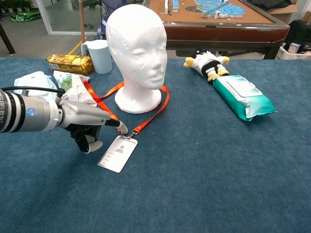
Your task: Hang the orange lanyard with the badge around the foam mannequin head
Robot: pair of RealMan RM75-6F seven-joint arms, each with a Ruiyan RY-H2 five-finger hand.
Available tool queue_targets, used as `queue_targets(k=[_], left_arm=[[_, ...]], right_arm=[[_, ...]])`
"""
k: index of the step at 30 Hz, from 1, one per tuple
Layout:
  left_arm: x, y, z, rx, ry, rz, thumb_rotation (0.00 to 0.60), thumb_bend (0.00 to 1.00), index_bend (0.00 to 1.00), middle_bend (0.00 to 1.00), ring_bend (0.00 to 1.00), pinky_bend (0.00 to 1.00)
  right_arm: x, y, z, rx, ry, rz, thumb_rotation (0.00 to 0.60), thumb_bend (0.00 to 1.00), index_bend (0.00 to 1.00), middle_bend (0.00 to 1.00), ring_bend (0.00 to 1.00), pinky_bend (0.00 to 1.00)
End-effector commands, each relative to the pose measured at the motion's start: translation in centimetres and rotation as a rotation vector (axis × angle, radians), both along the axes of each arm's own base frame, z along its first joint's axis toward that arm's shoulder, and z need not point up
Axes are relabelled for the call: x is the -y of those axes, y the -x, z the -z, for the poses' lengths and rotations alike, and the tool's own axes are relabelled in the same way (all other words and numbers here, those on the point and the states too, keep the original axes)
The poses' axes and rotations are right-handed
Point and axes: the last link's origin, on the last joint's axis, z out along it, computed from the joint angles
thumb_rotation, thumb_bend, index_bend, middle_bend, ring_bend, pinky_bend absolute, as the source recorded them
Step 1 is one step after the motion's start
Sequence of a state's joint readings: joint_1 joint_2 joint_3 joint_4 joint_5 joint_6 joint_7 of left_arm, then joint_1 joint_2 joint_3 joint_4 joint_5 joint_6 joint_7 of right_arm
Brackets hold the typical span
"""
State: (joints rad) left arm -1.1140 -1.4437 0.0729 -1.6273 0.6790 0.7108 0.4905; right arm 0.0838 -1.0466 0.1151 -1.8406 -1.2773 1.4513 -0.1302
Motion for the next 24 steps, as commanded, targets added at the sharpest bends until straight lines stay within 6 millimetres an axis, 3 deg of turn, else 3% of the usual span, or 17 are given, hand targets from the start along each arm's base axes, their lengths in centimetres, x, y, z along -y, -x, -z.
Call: queue_targets(k=[1, 18, 20, 24], left_arm=[[0.5, 0.1, -0.4, -0.010, 0.003, 0.014, 0.600, 0.55, 0.10, 0.96, 1.00, 0.96], [1.2, 1.2, -2.6, -0.028, -0.030, 0.004, 0.600, 0.55, 0.10, 0.95, 1.00, 0.95], [1.3, 1.2, -3.1, -0.007, -0.048, 0.002, 0.600, 0.53, 0.10, 0.92, 0.97, 0.93], [1.5, 1.6, -4.5, 0.039, -0.086, -0.006, 0.600, 0.39, 0.10, 0.79, 0.82, 0.89]], right_arm=[[0.0, 0.0, -0.1, 0.001, 0.004, -0.001, 0.600, 0.18, 0.05, 0.36, 0.35, 0.52], [-0.2, -0.1, -0.3, 0.007, 0.013, -0.008, 0.600, 0.18, 0.05, 0.36, 0.35, 0.52], [-0.1, -0.1, -0.3, 0.004, 0.010, -0.007, 0.600, 0.18, 0.05, 0.36, 0.35, 0.52], [0.1, -0.1, -0.6, -0.001, 0.015, -0.009, 0.600, 0.18, 0.05, 0.36, 0.35, 0.52]])
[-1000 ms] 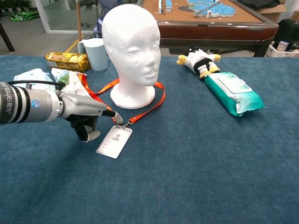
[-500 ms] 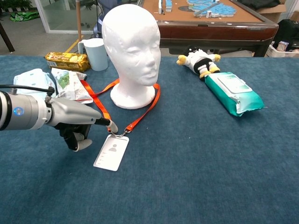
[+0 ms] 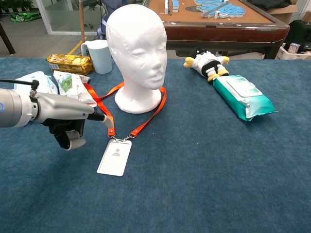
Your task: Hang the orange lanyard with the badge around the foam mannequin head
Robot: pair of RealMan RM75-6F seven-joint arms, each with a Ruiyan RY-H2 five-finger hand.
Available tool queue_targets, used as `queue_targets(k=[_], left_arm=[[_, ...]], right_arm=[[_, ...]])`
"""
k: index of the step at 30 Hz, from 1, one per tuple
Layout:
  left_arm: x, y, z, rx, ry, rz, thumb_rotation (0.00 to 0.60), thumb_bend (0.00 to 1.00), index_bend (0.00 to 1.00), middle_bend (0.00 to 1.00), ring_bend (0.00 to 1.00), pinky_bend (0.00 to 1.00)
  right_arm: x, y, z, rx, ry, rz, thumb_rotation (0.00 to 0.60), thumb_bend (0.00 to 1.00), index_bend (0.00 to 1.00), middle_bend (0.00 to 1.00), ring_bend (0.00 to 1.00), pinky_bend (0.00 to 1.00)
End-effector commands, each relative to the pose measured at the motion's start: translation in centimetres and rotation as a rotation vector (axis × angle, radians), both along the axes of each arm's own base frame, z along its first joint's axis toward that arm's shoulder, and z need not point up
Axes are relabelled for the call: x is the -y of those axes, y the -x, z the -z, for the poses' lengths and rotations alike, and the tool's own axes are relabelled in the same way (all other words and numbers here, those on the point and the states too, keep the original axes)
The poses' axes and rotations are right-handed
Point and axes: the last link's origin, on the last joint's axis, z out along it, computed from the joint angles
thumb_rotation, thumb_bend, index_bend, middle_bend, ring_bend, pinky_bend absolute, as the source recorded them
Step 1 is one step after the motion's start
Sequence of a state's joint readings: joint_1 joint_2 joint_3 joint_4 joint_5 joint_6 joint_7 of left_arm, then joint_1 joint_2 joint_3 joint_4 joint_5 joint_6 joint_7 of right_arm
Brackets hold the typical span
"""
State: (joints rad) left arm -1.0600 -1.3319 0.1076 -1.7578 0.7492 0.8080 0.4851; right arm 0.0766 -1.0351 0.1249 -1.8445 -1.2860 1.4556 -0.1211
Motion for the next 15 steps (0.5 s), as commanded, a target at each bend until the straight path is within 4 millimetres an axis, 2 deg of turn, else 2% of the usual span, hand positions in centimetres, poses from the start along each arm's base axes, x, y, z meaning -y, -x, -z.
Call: queue_targets(k=[1, 6, 11, 15], left_arm=[[0.3, 0.5, -1.7, 0.051, -0.046, -0.016, 0.600, 0.36, 0.10, 0.76, 0.78, 0.89], [0.7, 2.0, -4.7, 0.103, -0.140, -0.030, 0.600, 0.32, 0.10, 0.65, 0.68, 0.86], [1.1, 4.3, -7.7, 0.152, -0.295, -0.042, 0.600, 0.31, 0.13, 0.63, 0.65, 0.81], [1.9, 7.2, -10.8, 0.180, -0.450, -0.078, 0.600, 0.29, 0.15, 0.60, 0.63, 0.79]], right_arm=[[0.1, 0.0, -0.2, -0.002, 0.007, -0.001, 0.600, 0.18, 0.05, 0.36, 0.35, 0.52], [0.2, 0.1, -0.7, -0.018, 0.017, 0.004, 0.600, 0.18, 0.05, 0.36, 0.35, 0.52], [0.2, 0.6, -0.9, -0.016, 0.011, 0.016, 0.600, 0.18, 0.05, 0.36, 0.36, 0.52], [0.3, 0.9, -0.9, -0.015, -0.017, 0.013, 0.600, 0.18, 0.07, 0.36, 0.36, 0.52]])
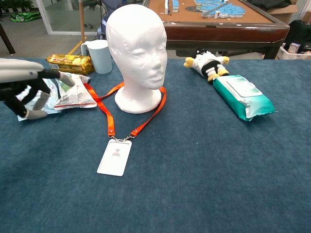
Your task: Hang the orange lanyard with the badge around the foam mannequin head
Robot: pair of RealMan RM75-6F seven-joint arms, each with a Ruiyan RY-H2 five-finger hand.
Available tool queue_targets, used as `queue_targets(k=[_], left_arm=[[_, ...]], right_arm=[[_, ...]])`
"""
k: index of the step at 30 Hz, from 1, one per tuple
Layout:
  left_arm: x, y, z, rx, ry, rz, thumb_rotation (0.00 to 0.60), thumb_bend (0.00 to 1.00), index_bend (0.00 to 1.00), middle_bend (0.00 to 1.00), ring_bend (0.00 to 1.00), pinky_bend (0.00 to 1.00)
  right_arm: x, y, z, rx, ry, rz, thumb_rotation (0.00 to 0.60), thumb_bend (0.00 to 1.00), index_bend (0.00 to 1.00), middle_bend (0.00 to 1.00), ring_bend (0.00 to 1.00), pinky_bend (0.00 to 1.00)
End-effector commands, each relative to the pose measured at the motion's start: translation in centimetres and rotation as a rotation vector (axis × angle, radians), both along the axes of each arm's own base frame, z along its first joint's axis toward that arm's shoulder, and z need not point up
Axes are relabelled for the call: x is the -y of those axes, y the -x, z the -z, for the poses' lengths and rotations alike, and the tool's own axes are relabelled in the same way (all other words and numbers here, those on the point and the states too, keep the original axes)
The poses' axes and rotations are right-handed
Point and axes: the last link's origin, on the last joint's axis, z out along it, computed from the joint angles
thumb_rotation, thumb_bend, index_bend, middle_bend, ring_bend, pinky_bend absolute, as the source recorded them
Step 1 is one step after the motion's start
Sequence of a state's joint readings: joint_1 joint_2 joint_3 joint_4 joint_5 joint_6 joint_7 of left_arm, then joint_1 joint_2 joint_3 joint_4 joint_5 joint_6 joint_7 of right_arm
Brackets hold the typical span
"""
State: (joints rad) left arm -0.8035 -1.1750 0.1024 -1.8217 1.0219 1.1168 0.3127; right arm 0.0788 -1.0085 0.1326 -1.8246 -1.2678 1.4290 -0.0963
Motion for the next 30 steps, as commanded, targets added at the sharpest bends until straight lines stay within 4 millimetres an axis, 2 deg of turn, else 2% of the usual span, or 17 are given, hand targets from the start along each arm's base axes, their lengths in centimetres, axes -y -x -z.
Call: queue_targets(k=[1, 8, 14, 22, 30], left_arm=[[1.2, 3.4, -3.7, 0.046, -0.169, -0.051, 0.600, 0.28, 0.15, 0.60, 0.63, 0.79], [3.8, 8.3, -7.0, 0.116, -0.389, -0.146, 0.600, 0.26, 0.15, 0.56, 0.61, 0.74], [6.6, 10.8, -8.6, 0.131, -0.519, -0.179, 0.600, 0.26, 0.18, 0.54, 0.60, 0.71], [10.2, 12.0, -8.3, 0.120, -0.575, -0.195, 0.600, 0.26, 0.20, 0.54, 0.60, 0.70], [12.1, 11.7, -7.8, 0.108, -0.551, -0.187, 0.600, 0.26, 0.20, 0.54, 0.59, 0.69]], right_arm=[[0.1, 0.2, -0.1, -0.001, -0.022, -0.009, 0.600, 0.18, 0.07, 0.36, 0.36, 0.52], [0.3, 0.0, 0.4, -0.035, -0.067, -0.055, 0.600, 0.19, 0.10, 0.36, 0.36, 0.52], [0.2, -0.4, 0.8, -0.048, -0.059, -0.086, 0.600, 0.18, 0.15, 0.37, 0.36, 0.52], [-0.4, -0.8, 1.6, -0.055, -0.080, -0.136, 0.600, 0.18, 0.17, 0.39, 0.36, 0.52], [-0.6, -1.1, 1.7, -0.063, -0.084, -0.164, 0.600, 0.15, 0.18, 0.39, 0.36, 0.52]])
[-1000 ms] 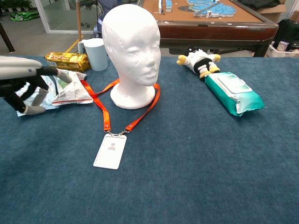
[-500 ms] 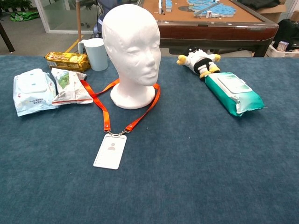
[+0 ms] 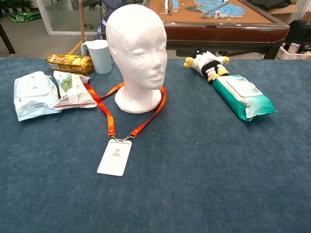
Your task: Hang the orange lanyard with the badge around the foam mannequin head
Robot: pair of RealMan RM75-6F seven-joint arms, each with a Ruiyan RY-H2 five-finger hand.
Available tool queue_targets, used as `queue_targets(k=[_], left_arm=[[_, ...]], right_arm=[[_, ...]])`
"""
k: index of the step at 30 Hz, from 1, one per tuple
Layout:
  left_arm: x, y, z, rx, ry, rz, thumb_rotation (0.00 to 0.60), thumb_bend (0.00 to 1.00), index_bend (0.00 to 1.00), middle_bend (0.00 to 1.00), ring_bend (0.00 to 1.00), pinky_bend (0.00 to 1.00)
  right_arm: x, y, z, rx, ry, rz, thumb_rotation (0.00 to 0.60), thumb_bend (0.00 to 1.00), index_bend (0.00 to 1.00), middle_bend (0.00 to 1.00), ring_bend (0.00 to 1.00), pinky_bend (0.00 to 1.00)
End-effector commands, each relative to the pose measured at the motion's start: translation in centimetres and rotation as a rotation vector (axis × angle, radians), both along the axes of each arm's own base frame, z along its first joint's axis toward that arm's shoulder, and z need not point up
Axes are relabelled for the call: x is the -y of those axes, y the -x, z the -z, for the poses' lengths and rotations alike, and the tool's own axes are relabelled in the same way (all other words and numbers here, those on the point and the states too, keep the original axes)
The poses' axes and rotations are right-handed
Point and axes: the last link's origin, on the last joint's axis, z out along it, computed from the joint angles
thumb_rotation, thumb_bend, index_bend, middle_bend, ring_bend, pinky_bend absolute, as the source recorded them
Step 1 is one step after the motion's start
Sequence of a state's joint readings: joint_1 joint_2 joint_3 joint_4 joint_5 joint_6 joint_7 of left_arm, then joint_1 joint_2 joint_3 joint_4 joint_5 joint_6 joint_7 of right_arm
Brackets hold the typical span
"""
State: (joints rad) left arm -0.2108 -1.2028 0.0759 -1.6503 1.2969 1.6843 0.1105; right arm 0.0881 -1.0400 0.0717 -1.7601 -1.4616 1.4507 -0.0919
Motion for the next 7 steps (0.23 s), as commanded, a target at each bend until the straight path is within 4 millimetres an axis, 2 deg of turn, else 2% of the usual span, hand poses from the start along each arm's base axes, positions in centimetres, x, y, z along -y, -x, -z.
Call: queue_targets(k=[1, 7], left_arm=[[0.63, -0.45, 0.11, -0.020, 0.018, 0.009, 0.600, 0.26, 0.20, 0.54, 0.59, 0.69], [0.88, -0.87, 0.30, -0.015, 0.021, 0.019, 0.600, 0.26, 0.20, 0.54, 0.60, 0.68]], right_arm=[[0.00, 0.08, -0.07, -0.016, 0.003, -0.007, 0.600, 0.15, 0.18, 0.39, 0.36, 0.52], [-0.26, -0.01, 0.28, -0.025, 0.013, -0.034, 0.600, 0.14, 0.18, 0.39, 0.36, 0.52]])
